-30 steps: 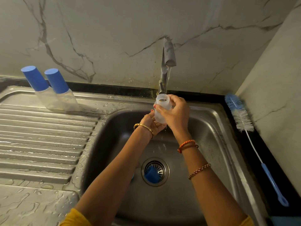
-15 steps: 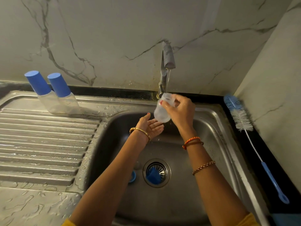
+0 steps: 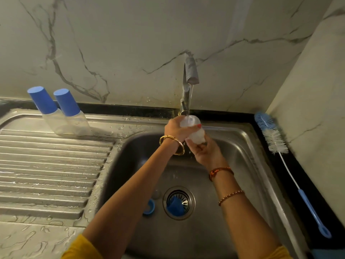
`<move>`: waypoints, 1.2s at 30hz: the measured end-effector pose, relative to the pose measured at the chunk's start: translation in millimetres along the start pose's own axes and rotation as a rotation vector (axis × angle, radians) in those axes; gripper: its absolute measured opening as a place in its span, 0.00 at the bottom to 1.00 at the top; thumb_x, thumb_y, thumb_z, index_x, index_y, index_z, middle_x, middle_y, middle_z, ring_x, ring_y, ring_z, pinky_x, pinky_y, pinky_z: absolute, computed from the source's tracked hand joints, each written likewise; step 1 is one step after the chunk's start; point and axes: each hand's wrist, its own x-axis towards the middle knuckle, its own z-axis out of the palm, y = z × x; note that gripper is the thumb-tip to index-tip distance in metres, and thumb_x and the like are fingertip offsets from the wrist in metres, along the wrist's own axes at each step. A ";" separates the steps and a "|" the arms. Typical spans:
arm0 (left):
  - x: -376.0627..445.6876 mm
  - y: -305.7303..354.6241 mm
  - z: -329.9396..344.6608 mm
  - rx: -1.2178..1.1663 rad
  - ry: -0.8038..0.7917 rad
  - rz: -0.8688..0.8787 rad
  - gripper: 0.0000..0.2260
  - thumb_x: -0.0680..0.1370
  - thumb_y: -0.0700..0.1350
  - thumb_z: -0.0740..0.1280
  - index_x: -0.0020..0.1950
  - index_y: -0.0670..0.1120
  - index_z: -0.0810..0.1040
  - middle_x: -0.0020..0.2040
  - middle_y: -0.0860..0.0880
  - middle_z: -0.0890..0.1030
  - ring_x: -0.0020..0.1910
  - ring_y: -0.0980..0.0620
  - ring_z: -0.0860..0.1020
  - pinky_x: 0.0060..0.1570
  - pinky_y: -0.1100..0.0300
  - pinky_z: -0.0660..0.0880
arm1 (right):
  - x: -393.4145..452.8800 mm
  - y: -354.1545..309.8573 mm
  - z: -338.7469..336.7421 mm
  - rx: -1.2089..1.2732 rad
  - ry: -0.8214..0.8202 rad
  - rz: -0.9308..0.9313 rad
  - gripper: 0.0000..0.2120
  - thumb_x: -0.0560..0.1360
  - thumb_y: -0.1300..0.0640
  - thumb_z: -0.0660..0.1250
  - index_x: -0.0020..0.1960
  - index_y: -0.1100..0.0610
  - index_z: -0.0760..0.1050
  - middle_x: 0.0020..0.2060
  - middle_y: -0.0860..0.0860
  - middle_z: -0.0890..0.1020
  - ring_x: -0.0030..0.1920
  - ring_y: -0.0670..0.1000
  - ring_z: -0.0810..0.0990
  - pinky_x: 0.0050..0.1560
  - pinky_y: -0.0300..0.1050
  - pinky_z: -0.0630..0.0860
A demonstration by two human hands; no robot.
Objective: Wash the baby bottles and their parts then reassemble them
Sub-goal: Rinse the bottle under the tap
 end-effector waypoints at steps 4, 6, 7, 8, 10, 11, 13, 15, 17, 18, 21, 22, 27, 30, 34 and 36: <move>2.1 3.7 5.3 0.383 0.029 0.222 0.29 0.68 0.53 0.75 0.65 0.45 0.73 0.62 0.45 0.75 0.61 0.47 0.72 0.58 0.57 0.71 | -1.9 7.8 7.6 0.067 0.086 0.022 0.06 0.78 0.60 0.61 0.50 0.63 0.72 0.42 0.58 0.80 0.41 0.54 0.80 0.30 0.41 0.79; 2.3 0.6 5.4 0.458 0.032 0.256 0.30 0.68 0.55 0.74 0.66 0.46 0.72 0.63 0.46 0.75 0.62 0.48 0.72 0.58 0.58 0.70 | -2.8 5.7 7.5 0.015 0.122 0.055 0.07 0.78 0.60 0.61 0.52 0.64 0.70 0.48 0.61 0.76 0.48 0.57 0.79 0.35 0.39 0.79; 2.3 -1.1 4.3 0.478 0.037 0.258 0.30 0.68 0.55 0.74 0.66 0.47 0.72 0.63 0.46 0.74 0.62 0.48 0.71 0.58 0.58 0.70 | -3.3 5.0 6.7 -0.040 0.120 0.070 0.07 0.79 0.60 0.60 0.53 0.64 0.68 0.50 0.62 0.73 0.54 0.59 0.77 0.44 0.42 0.79; 2.4 -2.4 3.2 0.486 0.048 0.253 0.31 0.67 0.56 0.74 0.66 0.47 0.72 0.63 0.46 0.74 0.62 0.48 0.71 0.57 0.59 0.70 | -2.1 4.7 4.0 -0.089 0.117 0.080 0.07 0.79 0.60 0.61 0.54 0.63 0.67 0.52 0.62 0.72 0.59 0.61 0.74 0.50 0.46 0.78; 2.8 -3.4 -0.2 0.479 0.078 0.239 0.31 0.66 0.56 0.75 0.65 0.46 0.73 0.62 0.46 0.75 0.60 0.48 0.73 0.55 0.59 0.71 | -3.6 3.9 0.1 -0.168 0.078 0.070 0.11 0.78 0.60 0.62 0.57 0.64 0.68 0.58 0.62 0.70 0.63 0.63 0.71 0.53 0.49 0.77; 2.3 -2.9 -2.2 0.473 0.087 0.236 0.30 0.66 0.57 0.75 0.64 0.46 0.74 0.61 0.46 0.76 0.59 0.48 0.73 0.55 0.59 0.72 | -5.7 3.9 -1.0 -0.203 0.044 0.049 0.14 0.77 0.60 0.63 0.61 0.64 0.69 0.61 0.61 0.70 0.64 0.62 0.70 0.52 0.49 0.78; -0.4 -0.6 -6.0 0.472 0.085 0.238 0.30 0.65 0.56 0.75 0.63 0.46 0.75 0.60 0.46 0.77 0.58 0.48 0.74 0.54 0.58 0.73 | -10.7 2.0 -1.7 -0.260 0.012 -0.001 0.16 0.77 0.59 0.63 0.63 0.62 0.69 0.59 0.60 0.71 0.59 0.58 0.73 0.51 0.47 0.77; -5.9 2.0 -9.8 0.470 0.072 0.240 0.30 0.65 0.56 0.75 0.64 0.46 0.74 0.60 0.46 0.77 0.59 0.47 0.74 0.55 0.57 0.73 | -18.3 -1.4 3.2 -0.332 0.047 -0.030 0.12 0.77 0.59 0.62 0.59 0.62 0.70 0.49 0.58 0.74 0.47 0.54 0.76 0.51 0.47 0.76; -13.6 5.6 -13.6 0.452 0.069 0.237 0.31 0.66 0.55 0.75 0.65 0.46 0.74 0.62 0.46 0.76 0.60 0.47 0.73 0.56 0.57 0.72 | -25.3 -4.2 8.4 -0.420 0.088 -0.042 0.06 0.77 0.57 0.63 0.51 0.60 0.71 0.44 0.56 0.74 0.42 0.53 0.77 0.45 0.46 0.78; -17.2 7.5 -15.2 0.446 0.067 0.239 0.31 0.66 0.55 0.75 0.65 0.46 0.73 0.62 0.46 0.75 0.60 0.47 0.73 0.56 0.57 0.71 | -27.9 -4.9 10.4 -0.465 0.099 -0.051 0.07 0.78 0.54 0.62 0.49 0.59 0.71 0.43 0.56 0.75 0.42 0.53 0.77 0.42 0.44 0.78; -31.1 10.7 -20.1 0.423 0.045 0.264 0.30 0.67 0.53 0.75 0.66 0.46 0.73 0.62 0.46 0.75 0.60 0.48 0.73 0.57 0.58 0.71 | -39.8 -6.6 8.1 -0.592 0.067 -0.074 0.16 0.78 0.44 0.58 0.45 0.57 0.72 0.41 0.55 0.77 0.41 0.53 0.79 0.42 0.44 0.78; -36.3 12.0 -21.5 0.405 0.041 0.270 0.29 0.67 0.52 0.75 0.66 0.46 0.73 0.62 0.46 0.76 0.60 0.48 0.73 0.57 0.58 0.70 | -45.3 -7.9 6.5 -0.629 0.039 -0.077 0.19 0.77 0.41 0.58 0.45 0.57 0.73 0.41 0.55 0.79 0.41 0.53 0.80 0.43 0.44 0.78; -57.3 12.6 -28.6 0.288 -0.015 0.226 0.29 0.67 0.50 0.75 0.67 0.45 0.73 0.62 0.45 0.76 0.60 0.48 0.73 0.61 0.54 0.72 | -63.0 -9.1 2.2 -0.760 -0.011 -0.136 0.16 0.73 0.39 0.63 0.46 0.53 0.74 0.43 0.55 0.80 0.43 0.52 0.80 0.43 0.43 0.79; -72.6 11.6 -31.9 0.145 -0.066 0.152 0.23 0.72 0.47 0.71 0.65 0.42 0.74 0.61 0.43 0.77 0.59 0.46 0.76 0.59 0.52 0.75 | -70.5 -6.0 -1.8 -0.796 -0.030 -0.167 0.17 0.72 0.39 0.64 0.48 0.52 0.74 0.47 0.55 0.80 0.47 0.53 0.80 0.40 0.42 0.78; -93.1 9.8 -36.9 -0.264 -0.044 -0.037 0.17 0.76 0.42 0.66 0.64 0.38 0.73 0.61 0.41 0.77 0.59 0.45 0.76 0.54 0.59 0.75 | -79.7 -4.5 -9.5 -0.840 -0.053 -0.188 0.24 0.72 0.37 0.62 0.56 0.56 0.75 0.48 0.56 0.81 0.48 0.54 0.81 0.39 0.42 0.78; -101.9 8.6 -37.8 -0.358 -0.037 -0.086 0.17 0.76 0.42 0.66 0.64 0.39 0.73 0.60 0.41 0.77 0.58 0.45 0.77 0.53 0.59 0.75 | -83.8 -5.3 -11.1 -0.874 -0.074 -0.229 0.23 0.73 0.37 0.62 0.56 0.55 0.75 0.49 0.56 0.81 0.49 0.53 0.81 0.40 0.41 0.78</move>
